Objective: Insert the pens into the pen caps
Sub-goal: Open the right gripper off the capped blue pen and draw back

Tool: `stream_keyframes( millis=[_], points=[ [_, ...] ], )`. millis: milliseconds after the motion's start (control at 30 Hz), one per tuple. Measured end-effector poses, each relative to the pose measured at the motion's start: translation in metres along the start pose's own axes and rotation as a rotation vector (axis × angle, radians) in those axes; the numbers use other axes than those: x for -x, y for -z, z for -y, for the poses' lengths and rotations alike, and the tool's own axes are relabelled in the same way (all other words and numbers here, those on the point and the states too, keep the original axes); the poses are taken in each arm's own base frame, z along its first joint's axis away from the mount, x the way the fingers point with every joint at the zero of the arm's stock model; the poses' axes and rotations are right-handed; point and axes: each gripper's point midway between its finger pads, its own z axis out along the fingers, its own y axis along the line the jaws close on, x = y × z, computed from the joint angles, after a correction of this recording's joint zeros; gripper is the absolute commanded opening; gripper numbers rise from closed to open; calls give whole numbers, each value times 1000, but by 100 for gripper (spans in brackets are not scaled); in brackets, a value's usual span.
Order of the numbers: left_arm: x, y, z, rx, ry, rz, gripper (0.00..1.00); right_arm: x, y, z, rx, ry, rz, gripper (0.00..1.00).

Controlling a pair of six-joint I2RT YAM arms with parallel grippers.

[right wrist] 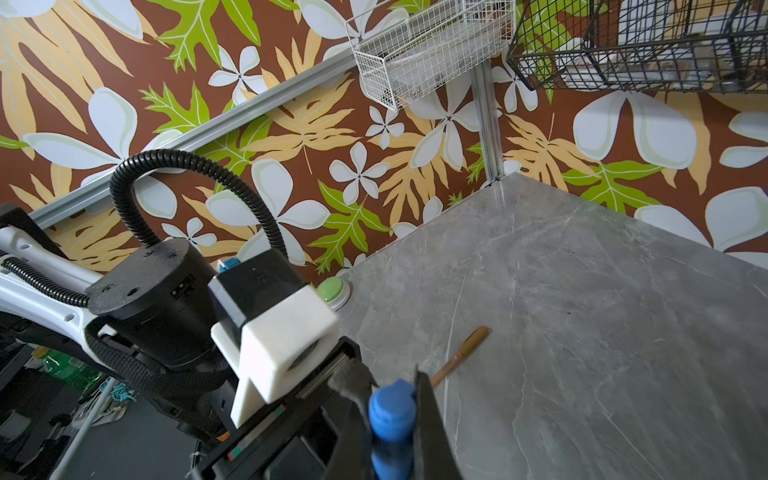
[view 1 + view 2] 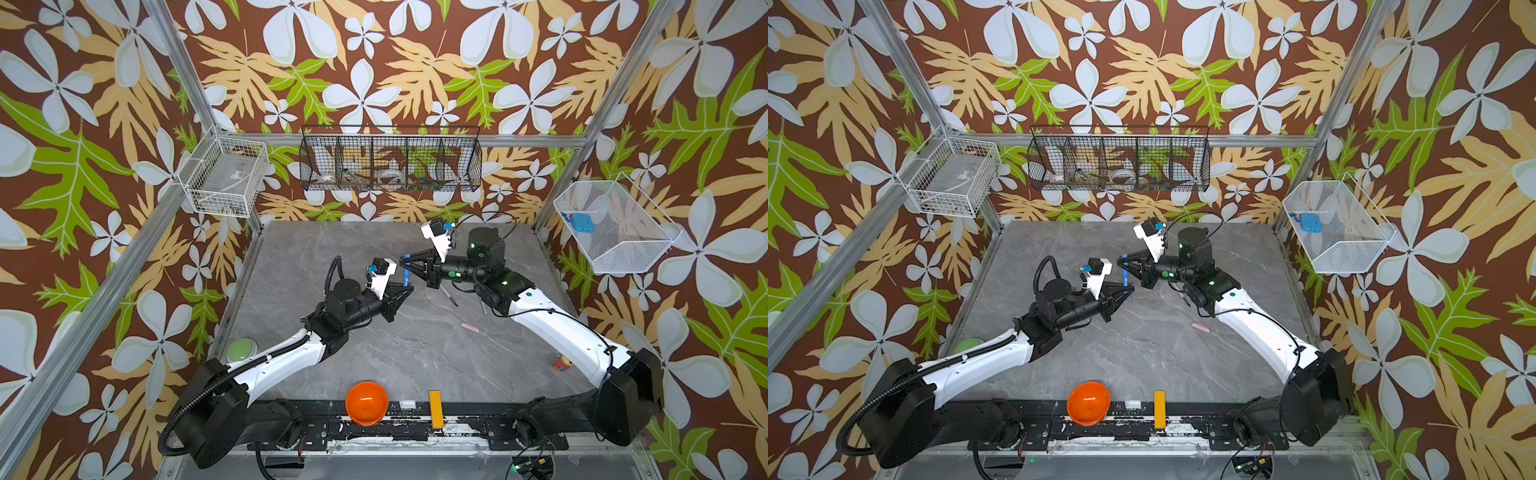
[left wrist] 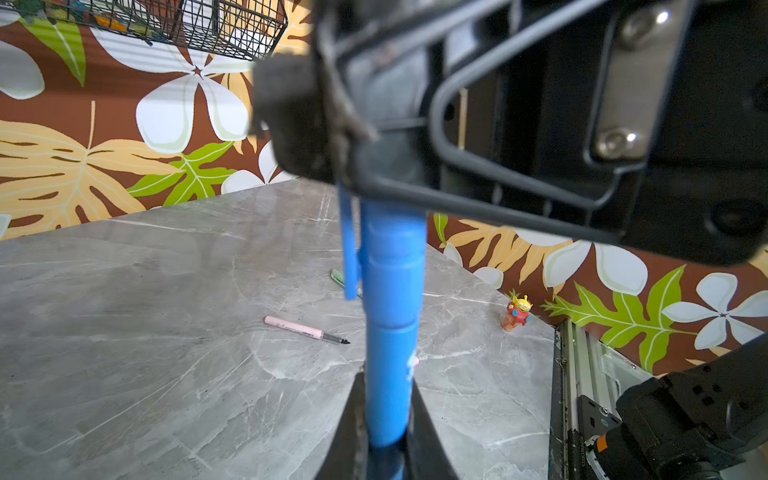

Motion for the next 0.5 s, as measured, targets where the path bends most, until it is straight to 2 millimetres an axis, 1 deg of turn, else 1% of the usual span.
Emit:
stream_keyframes(
  millis=[67,167,267,367,400,433,500],
  points=[
    [2,1,0,-29,23,-4,0,-2,2,2,-13,12,34,0],
    [-1,-3,5,-83,40,-45,0,-5,10,4,-41,5,87,0],
    [4,-8,11,-112,25,-60,0,2,19,2,-64,13,139,0],
    [2,-6,13,-116,19,-63,0,1,21,0,-57,4,145,0],
    [0,-5,13,-111,21,-69,0,0,20,0,-53,-5,140,4],
    [0,-4,12,-104,21,-72,0,-1,20,-1,-50,-7,136,17],
    [-2,-1,13,-97,11,-72,0,0,21,-3,-52,-16,127,33]
  ],
)
